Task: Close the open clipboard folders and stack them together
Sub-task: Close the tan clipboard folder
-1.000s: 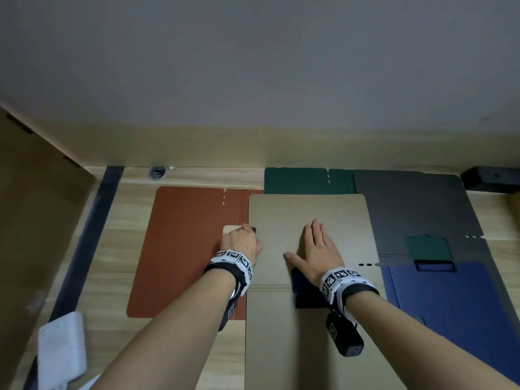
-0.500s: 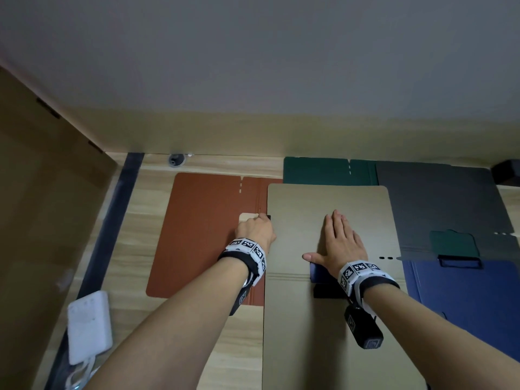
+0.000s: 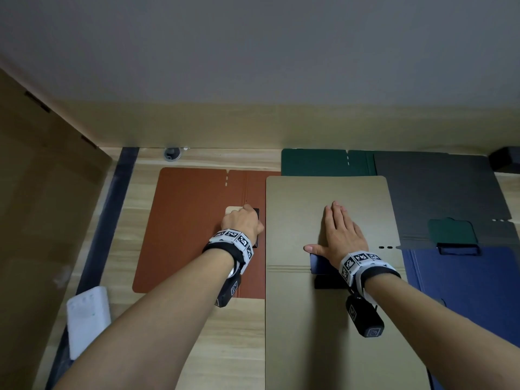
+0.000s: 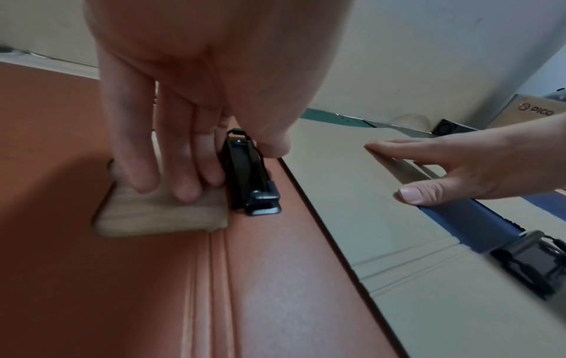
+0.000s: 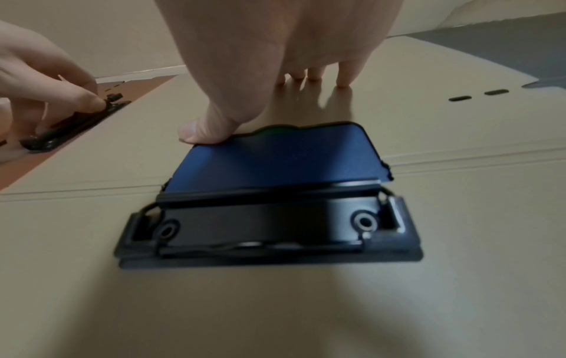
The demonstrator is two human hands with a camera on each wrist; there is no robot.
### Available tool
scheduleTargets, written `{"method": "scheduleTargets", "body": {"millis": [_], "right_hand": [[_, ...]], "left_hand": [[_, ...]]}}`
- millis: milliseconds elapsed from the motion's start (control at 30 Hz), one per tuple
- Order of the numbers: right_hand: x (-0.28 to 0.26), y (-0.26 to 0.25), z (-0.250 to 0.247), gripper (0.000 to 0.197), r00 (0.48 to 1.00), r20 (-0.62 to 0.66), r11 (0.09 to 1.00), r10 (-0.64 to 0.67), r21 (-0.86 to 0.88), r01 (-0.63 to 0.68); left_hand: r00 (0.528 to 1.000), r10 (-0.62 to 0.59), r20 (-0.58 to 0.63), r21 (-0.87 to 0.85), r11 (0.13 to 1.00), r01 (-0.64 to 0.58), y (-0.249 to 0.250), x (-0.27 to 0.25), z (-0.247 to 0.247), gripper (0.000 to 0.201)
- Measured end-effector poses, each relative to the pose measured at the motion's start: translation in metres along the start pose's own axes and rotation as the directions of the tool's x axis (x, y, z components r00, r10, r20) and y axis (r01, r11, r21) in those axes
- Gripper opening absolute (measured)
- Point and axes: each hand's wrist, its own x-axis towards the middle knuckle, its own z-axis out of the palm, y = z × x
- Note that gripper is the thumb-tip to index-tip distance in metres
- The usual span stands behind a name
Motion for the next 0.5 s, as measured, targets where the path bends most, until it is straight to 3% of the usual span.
{"method": "scheduleTargets", "body": {"millis": [367,500], "right_hand": [[-0.004,0.003,-0.001,0.120,0.999,-0.026,0.999,-0.021,0.028,0.021],[-0.015,0.026,-0.013,0.102,0.996,-0.038,0.944,-0.082,0.317,0.090]], "left_hand": [[0.997,-0.006,-0.075,-0.169,0.986,-0.007,-0.008,-0.014,0.009,0.041],[0.999,-0.046,-0.023,-0.213,0.976,0.040,-0.003,-0.028,0.003,0.049]]}}
